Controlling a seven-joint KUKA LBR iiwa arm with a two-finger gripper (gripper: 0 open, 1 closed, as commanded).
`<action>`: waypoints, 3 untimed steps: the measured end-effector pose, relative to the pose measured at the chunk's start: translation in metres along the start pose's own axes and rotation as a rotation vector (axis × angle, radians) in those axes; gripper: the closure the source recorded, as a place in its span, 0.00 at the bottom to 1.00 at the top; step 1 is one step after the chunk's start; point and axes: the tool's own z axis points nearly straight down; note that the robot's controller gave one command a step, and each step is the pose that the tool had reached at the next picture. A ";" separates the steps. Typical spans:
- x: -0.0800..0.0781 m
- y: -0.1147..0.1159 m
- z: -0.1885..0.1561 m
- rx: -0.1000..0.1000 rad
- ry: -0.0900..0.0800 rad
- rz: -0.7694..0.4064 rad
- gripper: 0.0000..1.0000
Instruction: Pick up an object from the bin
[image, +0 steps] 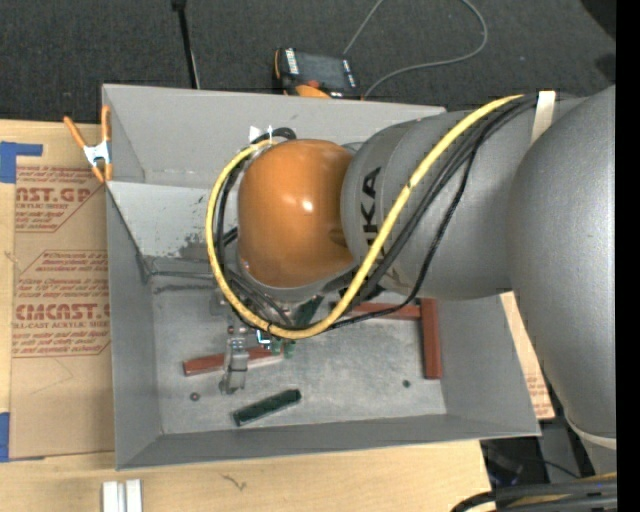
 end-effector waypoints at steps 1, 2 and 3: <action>-0.025 -0.064 0.126 0.002 -0.002 -0.087 0.00; -0.025 -0.063 0.125 -0.002 -0.008 -0.088 0.00; -0.025 -0.062 0.125 -0.002 -0.008 -0.087 0.00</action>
Offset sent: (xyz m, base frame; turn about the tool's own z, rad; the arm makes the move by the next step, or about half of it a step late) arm 0.0248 -0.0618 -0.1218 -0.0912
